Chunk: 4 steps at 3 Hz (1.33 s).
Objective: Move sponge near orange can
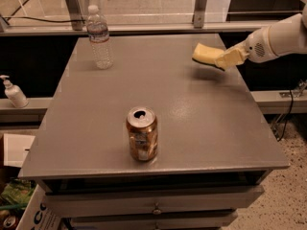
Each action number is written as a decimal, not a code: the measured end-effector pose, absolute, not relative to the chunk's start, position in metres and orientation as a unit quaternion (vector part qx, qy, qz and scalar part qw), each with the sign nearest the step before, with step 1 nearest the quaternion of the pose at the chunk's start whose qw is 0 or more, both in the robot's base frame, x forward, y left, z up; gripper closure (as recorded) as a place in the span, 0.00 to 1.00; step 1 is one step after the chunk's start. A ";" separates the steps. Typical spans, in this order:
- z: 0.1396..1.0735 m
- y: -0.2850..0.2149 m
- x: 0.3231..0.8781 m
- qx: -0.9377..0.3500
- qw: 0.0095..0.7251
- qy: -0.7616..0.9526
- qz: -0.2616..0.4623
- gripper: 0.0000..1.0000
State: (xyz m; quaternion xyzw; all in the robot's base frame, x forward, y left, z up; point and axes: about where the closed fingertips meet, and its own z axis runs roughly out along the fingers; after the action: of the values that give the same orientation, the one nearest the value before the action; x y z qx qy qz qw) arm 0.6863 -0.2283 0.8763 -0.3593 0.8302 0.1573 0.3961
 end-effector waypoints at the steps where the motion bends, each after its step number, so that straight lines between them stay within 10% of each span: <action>1: 0.894 -0.218 0.650 -0.400 0.381 0.811 0.190 1.00; 4: 0.884 -0.217 0.619 -0.429 0.367 0.801 0.200 1.00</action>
Offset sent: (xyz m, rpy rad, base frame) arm -0.0256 0.0059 0.0189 0.0161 -0.0011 0.0766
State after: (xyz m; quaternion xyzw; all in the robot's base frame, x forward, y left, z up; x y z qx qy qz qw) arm 0.6193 -0.2170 0.8839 -0.4293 0.8006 0.2001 0.3672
